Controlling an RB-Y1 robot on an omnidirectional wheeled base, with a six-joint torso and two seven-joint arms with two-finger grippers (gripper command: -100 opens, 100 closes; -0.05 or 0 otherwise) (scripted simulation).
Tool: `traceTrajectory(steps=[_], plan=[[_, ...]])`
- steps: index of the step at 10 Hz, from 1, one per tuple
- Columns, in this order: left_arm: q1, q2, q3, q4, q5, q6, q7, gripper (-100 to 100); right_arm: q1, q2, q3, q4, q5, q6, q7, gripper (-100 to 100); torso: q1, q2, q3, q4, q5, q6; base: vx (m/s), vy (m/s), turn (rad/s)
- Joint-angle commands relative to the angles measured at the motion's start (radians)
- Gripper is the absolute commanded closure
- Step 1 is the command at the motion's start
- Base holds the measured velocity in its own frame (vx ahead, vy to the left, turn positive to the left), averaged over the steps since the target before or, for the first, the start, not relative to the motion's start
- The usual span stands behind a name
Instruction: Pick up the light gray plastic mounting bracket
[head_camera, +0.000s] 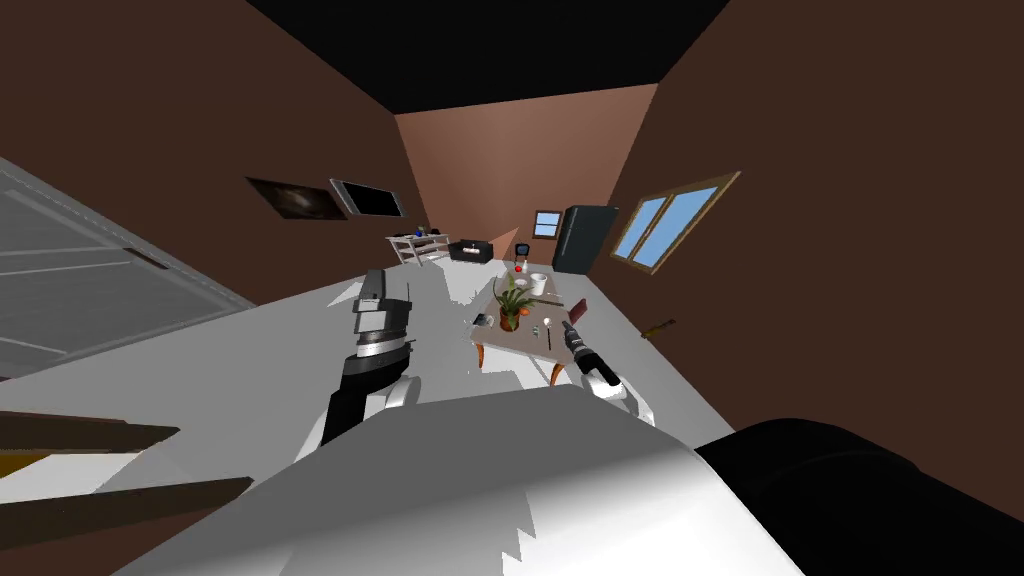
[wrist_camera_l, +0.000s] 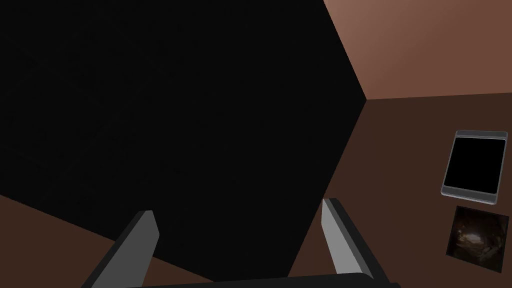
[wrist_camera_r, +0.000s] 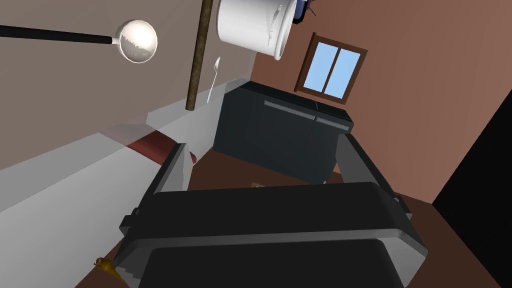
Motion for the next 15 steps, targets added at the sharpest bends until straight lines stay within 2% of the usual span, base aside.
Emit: traceTrajectory(steps=[1,3,4,6,11,13,14,15], plan=[[0.000,0.000,0.000,0.000,0.000,0.000,0.000,0,0.013,-0.011,0.001,0.001,-0.005,0.035,0.001,-100,0.000,0.000,0.000,0.000,0.000,0.000,-0.002,-0.029,0.395],[0.000,0.000,0.000,0.000,0.000,0.000,0.000,0,0.018,-0.049,0.022,0.085,-0.016,0.086,0.005,-100,0.001,-0.001,0.000,0.000,0.000,0.000,0.005,-0.029,0.436],[0.000,0.000,0.000,0.000,0.000,0.000,0.000,0,0.018,-0.049,0.022,0.094,-0.016,0.086,0.005,-100,0.000,-0.001,-0.001,0.000,0.000,0.000,0.006,-0.031,0.365],[0.000,0.000,0.000,0.000,0.000,0.000,0.000,0,0.025,-0.089,0.046,0.167,-0.020,0.132,0.010,-100,0.000,-0.001,-0.001,0.000,0.000,0.000,0.012,-0.031,0.383],[0.000,0.000,0.000,0.000,0.000,0.000,0.000,0,0.032,-0.131,0.073,0.283,-0.018,0.173,0.017,-100,0.001,-0.003,-0.001,0.000,0.000,0.000,0.015,-0.023,0.358],[0.000,0.000,0.000,0.000,0.000,0.000,0.000,0,0.041,-0.175,0.104,0.357,-0.010,0.209,0.025,-100,0.001,-0.003,-0.002,0.000,0.000,0.001,0.024,-0.033,0.400],[0.000,0.000,0.000,0.000,0.000,0.000,0.000,0,0.041,-0.175,0.104,0.374,-0.010,0.209,0.025,-100,0.000,-0.003,-0.002,-0.001,0.000,0.001,0.022,-0.039,0.317],[0.000,0.000,0.000,0.000,0.000,0.000,0.000,0,0.046,-0.197,0.120,0.418,-0.004,0.224,0.030,-100,0.000,-0.003,-0.002,-0.001,0.000,0.001,0.026,-0.036,0.387]])
